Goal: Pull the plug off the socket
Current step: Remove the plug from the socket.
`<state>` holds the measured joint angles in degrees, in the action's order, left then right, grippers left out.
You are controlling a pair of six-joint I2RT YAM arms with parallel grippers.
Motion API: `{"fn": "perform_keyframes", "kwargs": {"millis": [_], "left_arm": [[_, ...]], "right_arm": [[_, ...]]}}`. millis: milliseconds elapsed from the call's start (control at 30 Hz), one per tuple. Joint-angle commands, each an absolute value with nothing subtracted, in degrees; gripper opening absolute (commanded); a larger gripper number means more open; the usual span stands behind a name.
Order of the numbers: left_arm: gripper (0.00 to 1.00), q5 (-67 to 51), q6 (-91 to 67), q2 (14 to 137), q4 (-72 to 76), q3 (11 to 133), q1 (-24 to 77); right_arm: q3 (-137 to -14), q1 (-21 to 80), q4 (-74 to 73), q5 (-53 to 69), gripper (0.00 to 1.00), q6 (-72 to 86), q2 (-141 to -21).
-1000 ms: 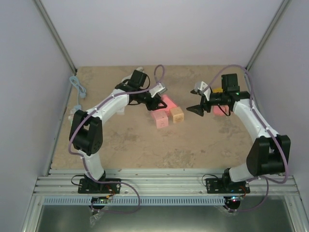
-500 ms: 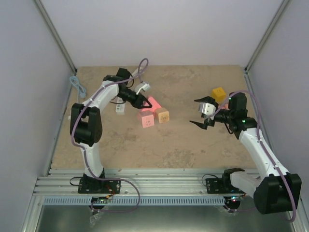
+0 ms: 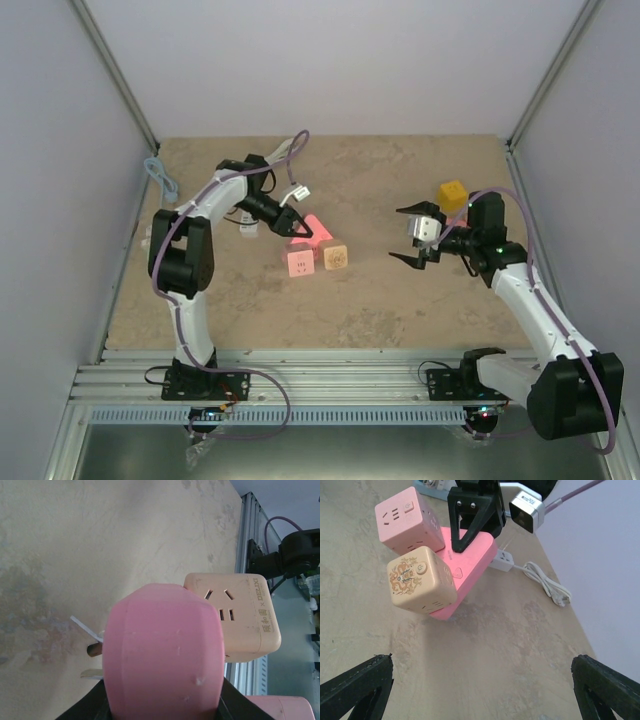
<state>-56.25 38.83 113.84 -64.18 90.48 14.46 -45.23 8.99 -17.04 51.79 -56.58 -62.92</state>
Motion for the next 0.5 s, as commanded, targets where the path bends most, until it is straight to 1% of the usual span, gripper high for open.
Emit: {"fn": "perform_keyframes", "kwargs": {"millis": [0,233,400,467], "left_arm": [[0.0,-63.27,40.42,114.71,-67.66,91.93,14.41],[0.0,-65.17,34.24,115.46,-64.1,91.08,14.41],[0.0,-67.2,28.84,117.51,-60.84,92.89,14.49],[0.0,-68.16,28.93,119.3,-60.98,94.56,14.69]], "right_arm": [[-45.09,9.92,-15.83,52.25,0.98,-57.92,-63.11],[-43.98,10.59,-16.42,53.17,0.98,-60.25,-63.24],[-45.49,11.95,-18.77,52.54,0.98,-63.52,-65.36],[-46.71,12.12,-20.49,52.37,0.98,-65.28,-66.88]]}}
